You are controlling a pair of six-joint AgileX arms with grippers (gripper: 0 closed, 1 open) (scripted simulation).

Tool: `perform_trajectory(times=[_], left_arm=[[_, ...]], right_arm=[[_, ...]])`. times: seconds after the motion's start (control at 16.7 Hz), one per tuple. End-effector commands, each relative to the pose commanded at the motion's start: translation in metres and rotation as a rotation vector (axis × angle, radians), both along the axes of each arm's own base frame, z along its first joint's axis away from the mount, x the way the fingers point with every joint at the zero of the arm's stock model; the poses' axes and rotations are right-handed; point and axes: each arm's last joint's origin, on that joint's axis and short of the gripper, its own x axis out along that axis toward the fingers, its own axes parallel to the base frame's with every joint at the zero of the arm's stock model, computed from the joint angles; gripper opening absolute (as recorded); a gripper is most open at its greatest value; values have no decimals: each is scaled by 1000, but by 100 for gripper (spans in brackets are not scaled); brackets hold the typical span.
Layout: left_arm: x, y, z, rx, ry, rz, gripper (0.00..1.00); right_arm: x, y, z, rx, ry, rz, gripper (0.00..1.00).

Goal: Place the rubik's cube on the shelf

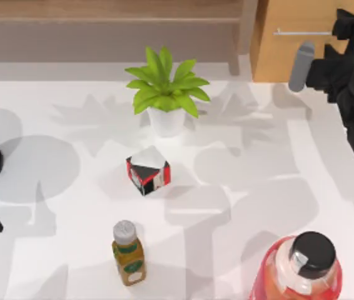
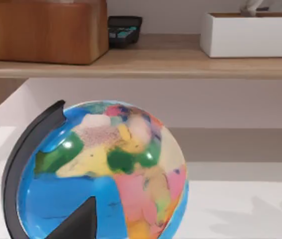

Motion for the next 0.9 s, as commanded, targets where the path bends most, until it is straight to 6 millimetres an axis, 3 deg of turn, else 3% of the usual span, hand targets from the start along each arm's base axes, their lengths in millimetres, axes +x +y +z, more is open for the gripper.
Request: perform_trajectory(times=[0.48, 0.9], left_arm=[[0, 0, 0, 0, 0, 0, 100], [0, 0, 0, 0, 0, 0, 100]], right_arm=[[0, 0, 0, 0, 0, 0, 2], [0, 0, 0, 0, 0, 0, 0]])
